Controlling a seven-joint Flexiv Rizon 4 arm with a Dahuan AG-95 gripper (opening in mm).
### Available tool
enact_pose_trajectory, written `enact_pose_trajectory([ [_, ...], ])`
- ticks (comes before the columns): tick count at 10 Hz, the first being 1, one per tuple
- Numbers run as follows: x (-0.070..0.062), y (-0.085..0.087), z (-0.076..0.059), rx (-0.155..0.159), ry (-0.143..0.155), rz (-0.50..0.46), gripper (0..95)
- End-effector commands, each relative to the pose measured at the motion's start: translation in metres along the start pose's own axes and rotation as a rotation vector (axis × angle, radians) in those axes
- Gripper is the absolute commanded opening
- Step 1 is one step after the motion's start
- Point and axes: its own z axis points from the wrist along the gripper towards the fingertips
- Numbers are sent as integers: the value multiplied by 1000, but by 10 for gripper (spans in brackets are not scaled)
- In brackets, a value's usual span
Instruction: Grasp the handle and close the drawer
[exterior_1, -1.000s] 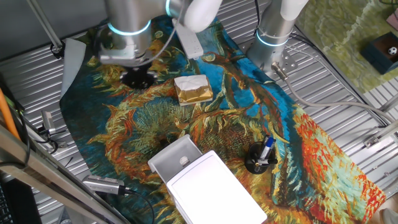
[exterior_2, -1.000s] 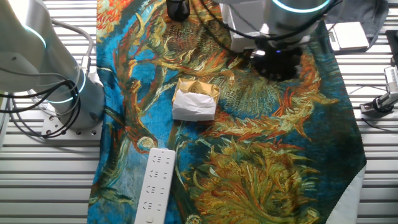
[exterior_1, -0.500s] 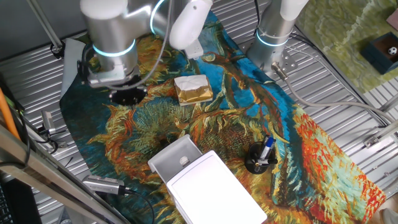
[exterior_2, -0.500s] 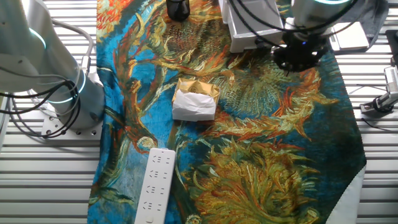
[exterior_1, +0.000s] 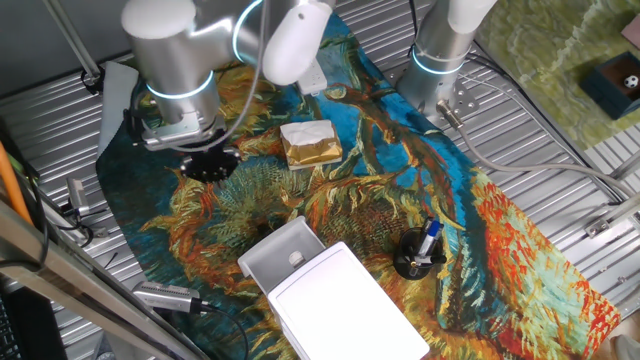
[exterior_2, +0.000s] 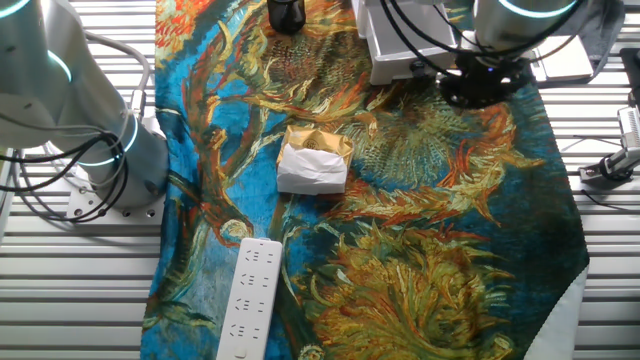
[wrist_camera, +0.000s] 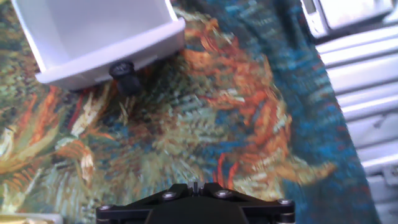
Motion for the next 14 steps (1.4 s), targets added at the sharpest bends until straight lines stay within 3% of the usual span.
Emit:
enact_pose_trajectory([
  [1,-9,8,3,-2,-26,9,0],
  [6,-12,13,20,-19,-65,9,0],
  [9,-10,15,22,-29,-29,8,0],
  [14,-9,15,22,-27,-4,-7,0],
])
